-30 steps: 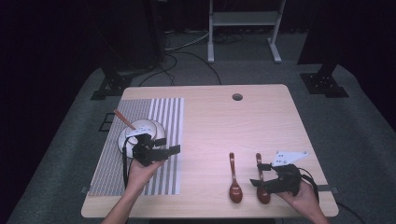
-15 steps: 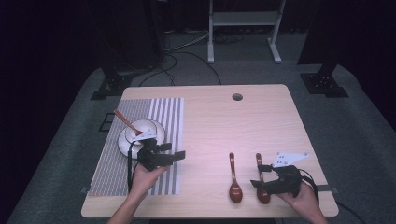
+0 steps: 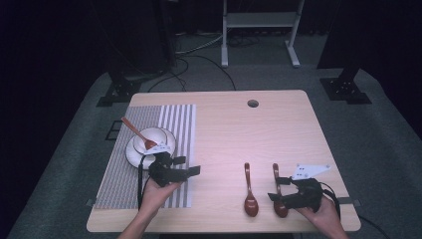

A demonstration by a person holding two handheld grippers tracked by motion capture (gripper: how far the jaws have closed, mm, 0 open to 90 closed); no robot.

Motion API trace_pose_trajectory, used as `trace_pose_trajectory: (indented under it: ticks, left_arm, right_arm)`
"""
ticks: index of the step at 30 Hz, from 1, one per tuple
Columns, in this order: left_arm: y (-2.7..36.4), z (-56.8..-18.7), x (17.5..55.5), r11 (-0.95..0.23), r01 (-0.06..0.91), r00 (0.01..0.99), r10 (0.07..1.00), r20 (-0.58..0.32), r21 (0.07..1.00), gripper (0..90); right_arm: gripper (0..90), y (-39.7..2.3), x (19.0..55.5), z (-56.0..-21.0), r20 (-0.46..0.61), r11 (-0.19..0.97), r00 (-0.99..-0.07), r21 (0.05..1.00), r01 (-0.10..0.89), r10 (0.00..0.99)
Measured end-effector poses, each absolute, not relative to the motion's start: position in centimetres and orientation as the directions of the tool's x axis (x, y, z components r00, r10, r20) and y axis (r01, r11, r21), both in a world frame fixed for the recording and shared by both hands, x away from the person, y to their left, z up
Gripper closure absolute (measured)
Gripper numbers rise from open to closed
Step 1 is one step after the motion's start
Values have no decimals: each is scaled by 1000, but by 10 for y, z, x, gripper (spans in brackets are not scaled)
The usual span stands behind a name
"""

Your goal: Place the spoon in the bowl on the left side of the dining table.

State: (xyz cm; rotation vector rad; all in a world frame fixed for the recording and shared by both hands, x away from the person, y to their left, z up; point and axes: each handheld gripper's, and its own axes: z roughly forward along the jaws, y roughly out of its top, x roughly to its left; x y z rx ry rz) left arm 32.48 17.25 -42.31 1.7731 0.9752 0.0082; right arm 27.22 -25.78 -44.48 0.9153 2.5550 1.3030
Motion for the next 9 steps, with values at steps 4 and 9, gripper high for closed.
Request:
trace_pose_trajectory:
  ticks: [4, 9]
  left_arm:
    - [173, -424, 324, -97, 605, 663, 611, -432, 790, 92]
    - [172, -428, 324, -104, 609, 661, 614, -431, 786, 92]
  right_arm:
    - [320, -259, 272, -446, 156, 438, -805, 772, 460, 572]
    - [320, -259, 272, -445, 152, 434, -805, 777, 456, 573]
